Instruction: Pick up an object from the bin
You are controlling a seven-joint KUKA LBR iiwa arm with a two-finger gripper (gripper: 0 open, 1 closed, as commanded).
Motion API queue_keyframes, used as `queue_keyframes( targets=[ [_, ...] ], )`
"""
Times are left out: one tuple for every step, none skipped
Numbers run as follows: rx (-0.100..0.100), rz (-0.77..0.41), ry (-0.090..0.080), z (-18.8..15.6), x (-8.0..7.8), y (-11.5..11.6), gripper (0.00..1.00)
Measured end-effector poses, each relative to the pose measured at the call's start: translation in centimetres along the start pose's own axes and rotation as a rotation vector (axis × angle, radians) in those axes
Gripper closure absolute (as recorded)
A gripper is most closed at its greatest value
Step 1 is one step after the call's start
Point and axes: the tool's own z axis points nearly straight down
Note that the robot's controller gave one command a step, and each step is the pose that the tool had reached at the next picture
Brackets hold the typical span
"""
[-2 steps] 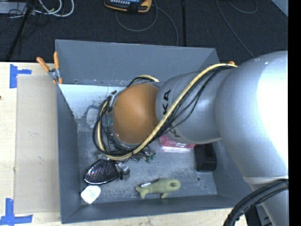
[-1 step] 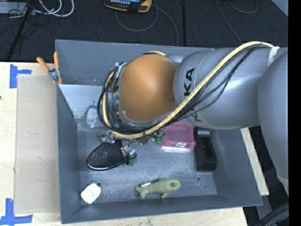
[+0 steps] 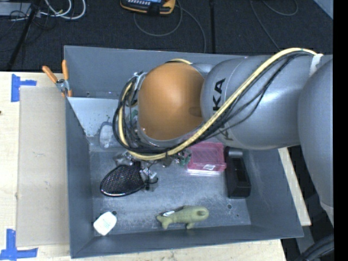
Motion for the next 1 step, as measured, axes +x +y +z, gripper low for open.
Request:
queue_keyframes(
  targets=[
    [-0.004,-0.005,0.006,-4.38,0.36,-0.31,1.0]
  ],
)
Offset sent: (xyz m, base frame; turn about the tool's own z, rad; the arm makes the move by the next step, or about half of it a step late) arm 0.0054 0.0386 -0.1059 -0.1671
